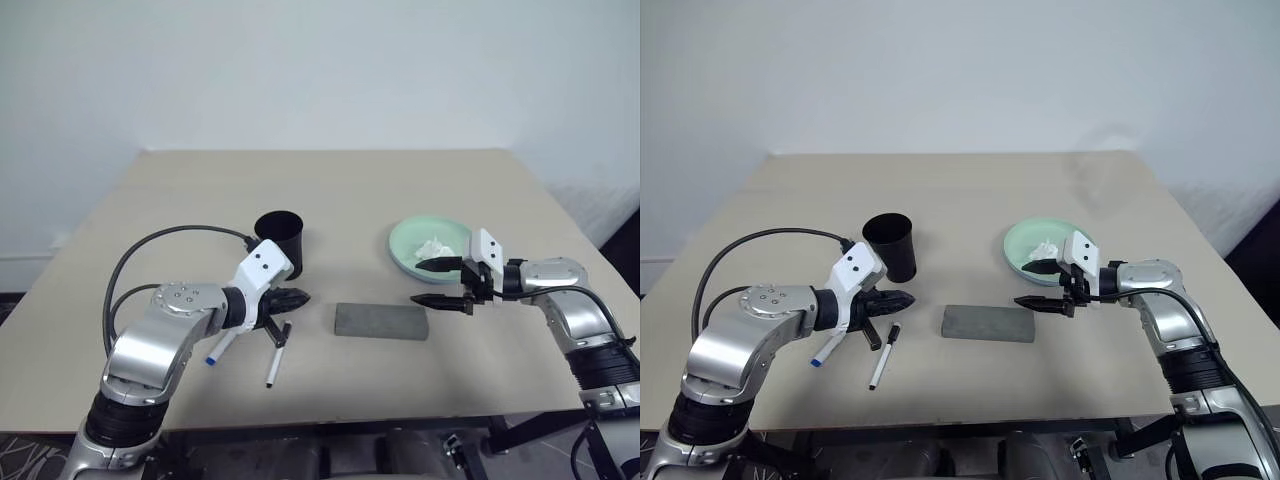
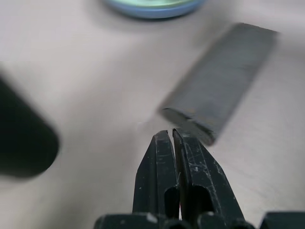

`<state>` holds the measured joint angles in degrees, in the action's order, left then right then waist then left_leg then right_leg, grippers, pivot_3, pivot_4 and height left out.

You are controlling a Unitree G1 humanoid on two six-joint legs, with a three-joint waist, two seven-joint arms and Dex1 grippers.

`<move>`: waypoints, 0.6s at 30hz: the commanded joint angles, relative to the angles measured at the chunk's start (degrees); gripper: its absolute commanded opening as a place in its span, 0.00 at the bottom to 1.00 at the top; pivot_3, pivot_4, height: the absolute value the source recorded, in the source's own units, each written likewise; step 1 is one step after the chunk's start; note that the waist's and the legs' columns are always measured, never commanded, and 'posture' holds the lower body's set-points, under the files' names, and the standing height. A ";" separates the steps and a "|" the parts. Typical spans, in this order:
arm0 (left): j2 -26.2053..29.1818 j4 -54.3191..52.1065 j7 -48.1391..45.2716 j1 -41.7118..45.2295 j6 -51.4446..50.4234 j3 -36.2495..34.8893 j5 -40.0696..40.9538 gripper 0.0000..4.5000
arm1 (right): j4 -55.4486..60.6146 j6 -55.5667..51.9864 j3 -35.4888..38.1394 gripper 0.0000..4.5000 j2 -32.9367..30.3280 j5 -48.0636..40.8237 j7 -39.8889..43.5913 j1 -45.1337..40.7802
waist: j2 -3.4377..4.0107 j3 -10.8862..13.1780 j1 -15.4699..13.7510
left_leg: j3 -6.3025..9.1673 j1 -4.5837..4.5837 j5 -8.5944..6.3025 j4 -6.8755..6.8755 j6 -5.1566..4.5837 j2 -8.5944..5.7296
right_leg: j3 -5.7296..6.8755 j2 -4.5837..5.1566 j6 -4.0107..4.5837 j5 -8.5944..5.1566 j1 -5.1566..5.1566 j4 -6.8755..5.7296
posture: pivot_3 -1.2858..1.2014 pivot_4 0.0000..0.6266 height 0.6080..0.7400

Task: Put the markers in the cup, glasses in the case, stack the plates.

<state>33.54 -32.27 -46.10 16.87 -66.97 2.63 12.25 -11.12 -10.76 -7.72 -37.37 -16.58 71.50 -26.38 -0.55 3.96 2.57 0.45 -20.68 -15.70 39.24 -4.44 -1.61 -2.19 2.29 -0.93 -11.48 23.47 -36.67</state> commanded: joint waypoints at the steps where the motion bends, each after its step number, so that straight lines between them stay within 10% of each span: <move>1: -0.53 -3.59 5.62 -1.09 -4.80 -1.79 0.34 0.00 | -0.80 2.03 0.37 0.80 0.55 0.73 0.29 -2.54 | 0.00 0.00 0.04 | 0.00 0.00 -0.01 -0.01 0.01 0.00 | 0.00 0.00 0.00 0.00 0.01 0.00 | 0.52 0.00 1.00; 6: -1.93 -6.60 12.52 -1.83 -11.04 -2.96 -0.03 0.00 | -2.17 2.78 0.03 0.80 1.87 0.99 0.46 -3.07 | 0.00 0.00 0.01 | 0.02 -0.01 -0.09 -0.04 0.16 0.00 | -0.01 0.00 0.02 0.01 0.04 -0.01 | 0.52 0.00 1.00; 13: -4.98 -10.26 18.60 -0.36 -22.46 -5.92 0.81 0.43 | -2.60 2.73 -1.28 0.80 3.76 1.15 0.98 -3.33 | -0.01 0.00 0.01 | 0.04 0.00 -0.20 -0.04 0.36 0.00 | 0.01 -0.02 0.02 0.02 0.02 0.00 | 0.52 0.00 1.00; 18: -6.94 -9.02 21.16 2.90 -25.53 -10.00 2.74 0.43 | -3.96 2.61 -1.88 0.80 4.96 1.24 1.62 -4.73 | -0.01 0.00 0.02 | 0.08 0.01 -0.15 -0.04 0.46 0.00 | 0.05 -0.08 0.07 0.05 0.03 -0.02 | 0.52 0.00 1.00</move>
<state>26.61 -40.02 -25.78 18.68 -92.05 -5.67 14.29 -15.16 -8.80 -10.36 -32.35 -15.52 72.72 -29.42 -0.56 3.96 2.59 0.53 -20.66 -15.84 39.19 -3.96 -1.62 -2.14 2.20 -0.86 -11.43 23.49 -36.69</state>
